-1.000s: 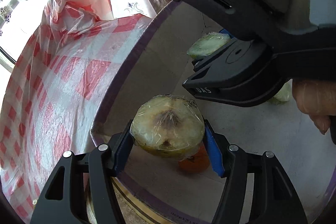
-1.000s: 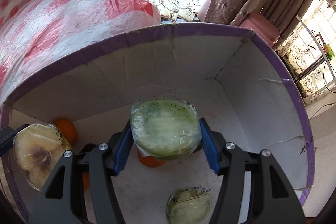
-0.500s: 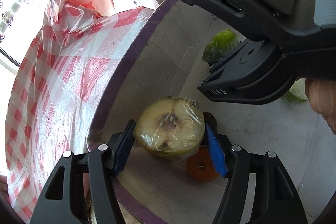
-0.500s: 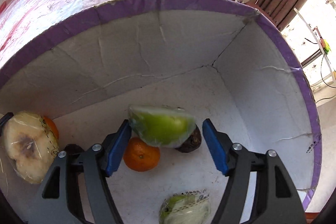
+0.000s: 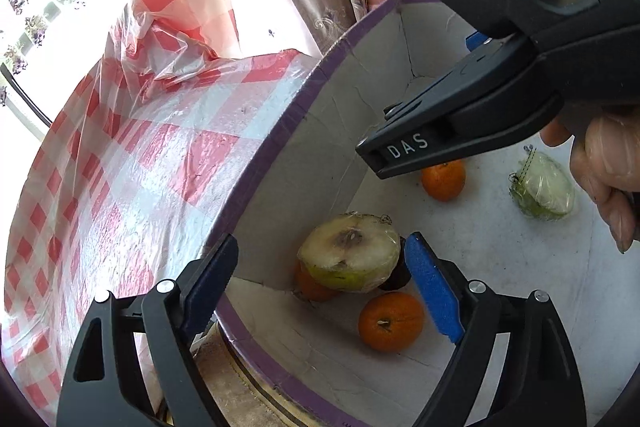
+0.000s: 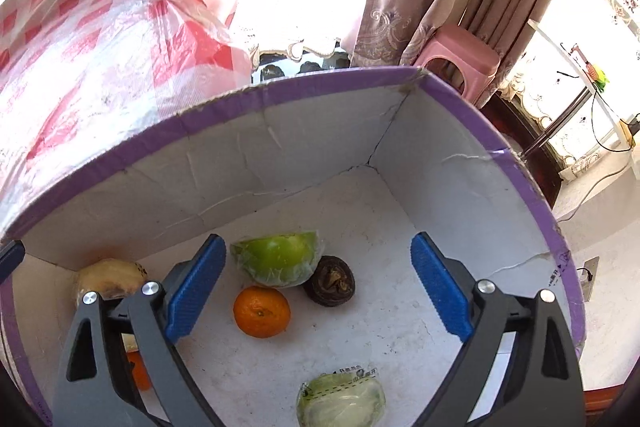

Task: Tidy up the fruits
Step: 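Move both open grippers back from the box toward the table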

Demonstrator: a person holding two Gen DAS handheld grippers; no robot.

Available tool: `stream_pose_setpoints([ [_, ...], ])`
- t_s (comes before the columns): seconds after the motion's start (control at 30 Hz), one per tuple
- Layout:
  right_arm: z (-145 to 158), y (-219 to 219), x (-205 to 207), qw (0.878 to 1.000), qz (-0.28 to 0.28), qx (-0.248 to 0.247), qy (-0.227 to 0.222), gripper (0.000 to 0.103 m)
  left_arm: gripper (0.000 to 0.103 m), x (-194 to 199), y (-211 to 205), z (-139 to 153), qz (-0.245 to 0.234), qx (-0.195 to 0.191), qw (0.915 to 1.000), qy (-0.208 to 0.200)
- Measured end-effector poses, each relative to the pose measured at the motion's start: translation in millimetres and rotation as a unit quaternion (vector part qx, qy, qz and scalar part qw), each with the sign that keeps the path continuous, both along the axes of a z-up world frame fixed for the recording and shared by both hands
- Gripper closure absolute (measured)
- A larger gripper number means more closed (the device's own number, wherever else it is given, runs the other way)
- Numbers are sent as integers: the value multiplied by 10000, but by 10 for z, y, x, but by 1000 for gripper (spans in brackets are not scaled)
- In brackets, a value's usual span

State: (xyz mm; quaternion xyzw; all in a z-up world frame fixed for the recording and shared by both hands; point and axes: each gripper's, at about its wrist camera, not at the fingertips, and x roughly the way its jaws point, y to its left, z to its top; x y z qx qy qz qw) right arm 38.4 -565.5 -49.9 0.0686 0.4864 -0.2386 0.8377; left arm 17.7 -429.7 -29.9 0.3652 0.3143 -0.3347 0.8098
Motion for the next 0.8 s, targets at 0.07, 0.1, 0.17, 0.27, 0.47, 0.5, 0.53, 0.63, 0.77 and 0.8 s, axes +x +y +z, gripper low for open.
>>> stream_pose_setpoints([
  [0.07,112,1,-62,9998,-67,-64,-175,8,17,-1,56,74,26,-224,9997,-20],
  [0.1,163,9,-123,9996,-104,-92,-258,8,17,12,80,111,35,-338,9994,-10],
  [0.17,265,-19,-181,9989,-193,-133,-415,8,17,35,144,183,92,-573,9983,11],
  [0.27,424,-66,-236,9973,-318,-138,-640,7,17,77,253,300,227,-936,9953,35],
  [0.47,707,-39,-244,9938,-382,-192,-1028,7,16,179,570,591,522,-1699,9840,108],
  [0.5,748,6,-234,9929,-393,-193,-1102,6,16,194,643,640,604,-1806,9816,100],
  [0.53,791,44,-218,9919,-399,-179,-1192,6,14,223,720,689,699,-1901,9792,85],
  [0.63,918,231,-174,9892,-327,-132,-1426,5,14,333,980,814,1008,-2155,9713,48],
  [0.77,1019,530,-26,9875,-59,-67,-1575,4,14,540,1353,901,1460,-2312,9619,88],
  [0.8,1036,611,21,9871,18,-33,-1604,4,14,595,1450,912,1575,-2342,9593,111],
])
